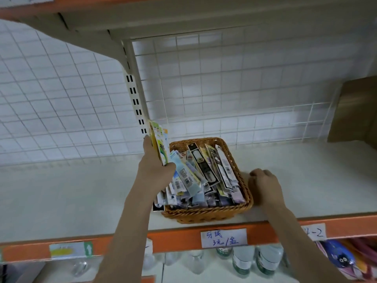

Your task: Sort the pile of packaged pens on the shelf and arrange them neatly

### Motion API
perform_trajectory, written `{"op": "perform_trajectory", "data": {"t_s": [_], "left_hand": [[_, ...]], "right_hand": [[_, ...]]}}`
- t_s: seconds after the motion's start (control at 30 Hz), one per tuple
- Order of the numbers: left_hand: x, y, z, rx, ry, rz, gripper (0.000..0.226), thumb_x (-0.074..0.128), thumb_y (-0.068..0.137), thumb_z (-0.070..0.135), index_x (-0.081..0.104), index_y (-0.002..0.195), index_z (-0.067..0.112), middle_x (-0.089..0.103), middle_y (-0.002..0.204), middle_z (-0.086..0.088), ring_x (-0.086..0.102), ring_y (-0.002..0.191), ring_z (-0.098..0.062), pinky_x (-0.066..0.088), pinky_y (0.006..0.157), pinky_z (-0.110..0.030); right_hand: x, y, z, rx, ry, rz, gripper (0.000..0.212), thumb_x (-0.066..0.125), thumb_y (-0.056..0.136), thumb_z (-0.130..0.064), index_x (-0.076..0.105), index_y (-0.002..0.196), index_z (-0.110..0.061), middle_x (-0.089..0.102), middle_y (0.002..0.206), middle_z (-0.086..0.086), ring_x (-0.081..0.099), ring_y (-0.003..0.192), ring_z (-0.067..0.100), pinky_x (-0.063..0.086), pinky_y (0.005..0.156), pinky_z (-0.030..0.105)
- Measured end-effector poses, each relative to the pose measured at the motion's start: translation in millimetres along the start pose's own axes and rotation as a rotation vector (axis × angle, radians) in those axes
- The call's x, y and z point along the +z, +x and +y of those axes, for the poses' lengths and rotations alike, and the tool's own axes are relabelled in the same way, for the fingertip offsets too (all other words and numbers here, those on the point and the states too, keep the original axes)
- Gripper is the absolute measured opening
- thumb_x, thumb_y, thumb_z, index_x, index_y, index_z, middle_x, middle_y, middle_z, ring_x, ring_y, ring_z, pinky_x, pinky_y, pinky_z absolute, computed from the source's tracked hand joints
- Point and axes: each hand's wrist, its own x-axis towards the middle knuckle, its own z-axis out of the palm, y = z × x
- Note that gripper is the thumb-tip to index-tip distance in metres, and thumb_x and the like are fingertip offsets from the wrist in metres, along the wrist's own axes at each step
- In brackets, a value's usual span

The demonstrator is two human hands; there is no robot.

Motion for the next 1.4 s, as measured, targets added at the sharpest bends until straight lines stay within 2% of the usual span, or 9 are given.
{"op": "perform_trajectory", "data": {"t_s": [0.07, 0.17, 0.27, 0.37, 0.67, 0.9, 1.13, 1.27, 1.4], "left_hand": [[6, 11, -1, -0.012, 0.048, -0.026, 0.091, 0.053, 0.088, 0.006, -0.011, 0.146, 0.034, 0.045, 0.118, 0.0, 0.052, 0.068, -0.011, 0.038, 0.043, -0.017], [20, 28, 1, -0.021, 0.126, -0.093, 0.091, 0.056, 0.085, 0.008, -0.004, 0.148, 0.034, 0.039, 0.139, -0.014, 0.055, 0.082, -0.015, 0.04, 0.043, -0.014], [38, 31, 8, -0.013, 0.234, -0.126, 0.081, 0.059, 0.087, 0.016, 0.008, 0.149, 0.026, 0.026, 0.147, -0.016, 0.046, 0.12, -0.028, 0.051, 0.081, -0.028], [51, 25, 13, -0.005, 0.406, -0.132, 0.072, 0.055, 0.09, 0.031, 0.013, 0.148, 0.021, 0.012, 0.153, -0.016, 0.019, 0.14, -0.036, 0.028, 0.113, -0.047], [68, 13, 11, -0.034, 0.671, -0.304, 0.076, 0.011, 0.092, 0.064, -0.012, 0.15, 0.019, -0.016, 0.157, -0.014, -0.016, 0.145, -0.031, -0.007, 0.116, -0.048], [74, 21, 10, 0.028, 0.635, -0.198, 0.071, 0.009, 0.093, 0.06, 0.003, 0.151, 0.019, -0.003, 0.158, -0.016, -0.003, 0.145, -0.034, 0.001, 0.117, -0.05], [30, 8, 5, 0.292, 0.313, 0.131, 0.041, 0.034, 0.097, 0.042, 0.056, 0.121, 0.017, 0.059, 0.12, -0.004, 0.053, 0.114, -0.023, 0.043, 0.099, -0.039], [1, -14, -30, 0.343, 0.184, 0.271, 0.017, 0.051, 0.094, 0.024, 0.066, 0.099, 0.017, 0.069, 0.092, 0.004, 0.061, 0.082, -0.006, 0.041, 0.074, -0.005], [-15, -56, -79, 0.23, 0.103, 0.401, 0.025, 0.059, 0.089, 0.013, 0.057, 0.073, 0.032, 0.057, 0.056, -0.003, 0.052, 0.054, -0.014, 0.037, 0.057, -0.005]], "right_hand": [[11, 3, 4, -0.039, -0.105, -0.069, 0.046, 0.03, 0.086, -0.026, 0.063, 0.109, -0.006, 0.06, 0.108, 0.017, 0.053, 0.1, 0.037, 0.043, 0.08, 0.035], [7, -1, -3, -0.092, -0.192, -0.125, 0.034, 0.046, 0.089, -0.023, 0.056, 0.116, -0.006, 0.055, 0.12, 0.015, 0.048, 0.112, 0.035, 0.041, 0.089, 0.035], [7, -1, -2, -0.11, -0.232, -0.163, 0.035, 0.051, 0.09, -0.022, 0.052, 0.122, -0.008, 0.051, 0.128, 0.011, 0.044, 0.121, 0.032, 0.038, 0.095, 0.033], [9, 0, 0, -0.122, -0.251, -0.185, 0.036, 0.05, 0.091, -0.024, 0.051, 0.124, -0.009, 0.05, 0.13, 0.01, 0.043, 0.122, 0.029, 0.038, 0.097, 0.033], [10, 1, -1, -0.141, -0.265, -0.16, 0.037, 0.048, 0.092, -0.024, 0.049, 0.126, -0.01, 0.049, 0.131, 0.009, 0.042, 0.124, 0.028, 0.038, 0.098, 0.033], [8, -1, -1, -0.154, -0.279, -0.174, 0.044, 0.052, 0.091, -0.028, 0.046, 0.131, -0.012, 0.048, 0.134, 0.008, 0.04, 0.127, 0.026, 0.037, 0.102, 0.032], [9, -1, 8, -0.209, -0.276, -0.121, 0.048, 0.046, 0.083, -0.039, 0.05, 0.128, -0.02, 0.053, 0.13, 0.002, 0.043, 0.123, 0.023, 0.037, 0.101, 0.029], [1, -7, 8, -0.177, -0.088, 0.029, 0.034, 0.049, 0.094, -0.019, 0.054, 0.126, -0.01, 0.056, 0.126, 0.01, 0.047, 0.119, 0.028, 0.04, 0.097, 0.033], [-9, -30, 7, -0.236, 0.123, 0.137, 0.021, 0.051, 0.092, -0.006, 0.066, 0.107, -0.003, 0.066, 0.105, 0.016, 0.059, 0.099, 0.033, 0.048, 0.081, 0.037]]}}
